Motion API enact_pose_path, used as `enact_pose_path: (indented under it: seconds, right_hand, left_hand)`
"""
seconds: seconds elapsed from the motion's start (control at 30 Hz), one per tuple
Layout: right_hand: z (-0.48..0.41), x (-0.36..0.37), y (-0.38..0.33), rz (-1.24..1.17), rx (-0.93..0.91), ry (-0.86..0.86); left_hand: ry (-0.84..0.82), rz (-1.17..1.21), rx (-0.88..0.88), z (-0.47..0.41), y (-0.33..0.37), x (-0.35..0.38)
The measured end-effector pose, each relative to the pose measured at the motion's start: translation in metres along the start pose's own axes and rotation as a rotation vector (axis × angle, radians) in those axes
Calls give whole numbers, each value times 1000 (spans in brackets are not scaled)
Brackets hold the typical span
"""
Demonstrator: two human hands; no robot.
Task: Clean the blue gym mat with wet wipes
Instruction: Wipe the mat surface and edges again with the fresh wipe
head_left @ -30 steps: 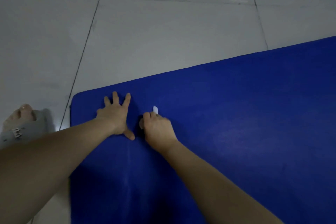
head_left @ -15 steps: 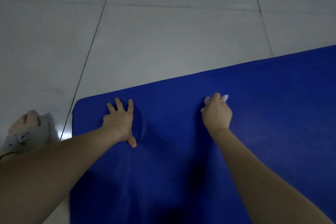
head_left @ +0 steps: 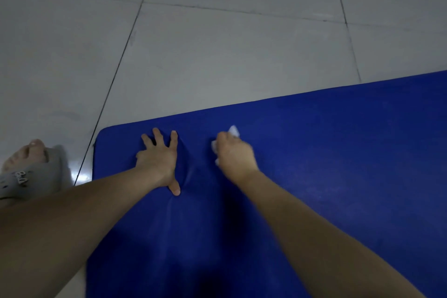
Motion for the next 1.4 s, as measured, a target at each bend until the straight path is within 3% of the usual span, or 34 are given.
enact_pose_path:
  seconds: [0.13,0.23,0.33,0.53,0.67,0.77,0.83,0.9,0.97,1.13,1.23,1.3,1.4]
  right_hand:
    - [10,-22,123,-21,376,80]
    - [35,-23,207,-192,708,112]
    - [43,-20,226,-281,877,179]
    - [3,-21,116,-189,545,202]
    - [-19,-6,27,-137,300,52]
    - [-25,8,-45,-101,-19,-70]
    - [-28,10,-61,-88,-124,-120]
    - [-35,2,-37,-18,-72,-105]
    - [-40,-12,17,-12,109,-56]
    - [-22,-34,170,-162,555,14]
    - [-9,-37,213,-251,733,40]
    - [-15,-36,203,-204,731,40]
    - [-37,-32,135,-153,536,20]
  left_hand:
    - [10,-4,17,-3,1,0]
    - [22,-12,17,-5,-1,1]
    - [32,-20,22,-6,-2,3]
    - [27,-20,16,-7,-1,1]
    - [32,-18,7,-6,-1,1]
    - [27,-20,4,-6,-1,1]
    - [25,-19,4,-7,-1,2]
    - [29,-30,8,-7,-2,2]
    - [33,-40,13,-8,-3,3]
    - [38,-34,35,-9,-2,3]
    - [42,-34,38,-9,-2,3]
    - [38,-36,35,-9,-1,3]
    - [37,-51,32,-9,0,2]
Point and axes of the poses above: each hand's wrist, its own z-axis away from the middle knuckle, its own x-axis out of the palm, y = z × x, the point moved 7 cm from there along -z, towards the middle knuckle, and after that the axes turned 8 degrees about -y, right-handed, at the moved point
